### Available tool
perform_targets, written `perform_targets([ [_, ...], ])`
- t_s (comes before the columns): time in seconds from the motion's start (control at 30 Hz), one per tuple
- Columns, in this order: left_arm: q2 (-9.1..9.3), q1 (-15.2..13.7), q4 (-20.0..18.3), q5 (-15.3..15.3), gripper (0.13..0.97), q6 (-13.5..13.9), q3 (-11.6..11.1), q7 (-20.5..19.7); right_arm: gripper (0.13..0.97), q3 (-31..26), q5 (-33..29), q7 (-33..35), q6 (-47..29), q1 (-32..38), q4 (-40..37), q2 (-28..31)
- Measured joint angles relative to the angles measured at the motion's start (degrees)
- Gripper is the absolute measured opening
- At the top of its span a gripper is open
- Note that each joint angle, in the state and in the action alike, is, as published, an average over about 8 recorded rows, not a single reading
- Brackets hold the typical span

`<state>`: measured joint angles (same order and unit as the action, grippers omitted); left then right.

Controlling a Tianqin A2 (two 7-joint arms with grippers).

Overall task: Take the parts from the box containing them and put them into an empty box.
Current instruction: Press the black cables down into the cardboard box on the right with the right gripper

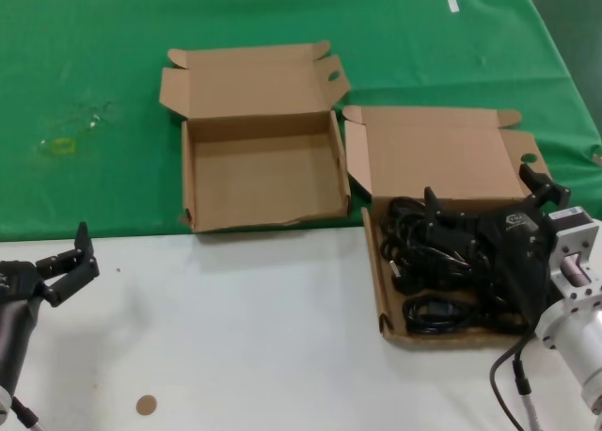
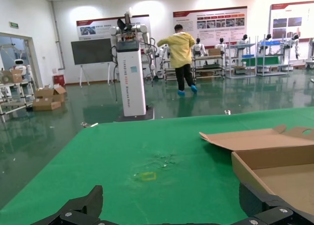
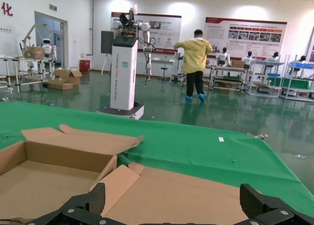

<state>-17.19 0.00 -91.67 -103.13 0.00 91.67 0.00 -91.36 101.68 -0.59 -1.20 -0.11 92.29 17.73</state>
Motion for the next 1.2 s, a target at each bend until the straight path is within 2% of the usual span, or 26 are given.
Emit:
perform_targets([
  [0.9,0.0,0.0,0.0,0.0,0.958,0.0,0.0,0.0,0.966,0.0,0.0,0.0,0.0,0.0,0.0,0.0],
  [1.2,0.0,0.0,0.0,0.0,0.888,0.0,0.0,0.0,0.966,-1.02,0.17,-0.18,0.65,-0.55,0.51,0.85],
])
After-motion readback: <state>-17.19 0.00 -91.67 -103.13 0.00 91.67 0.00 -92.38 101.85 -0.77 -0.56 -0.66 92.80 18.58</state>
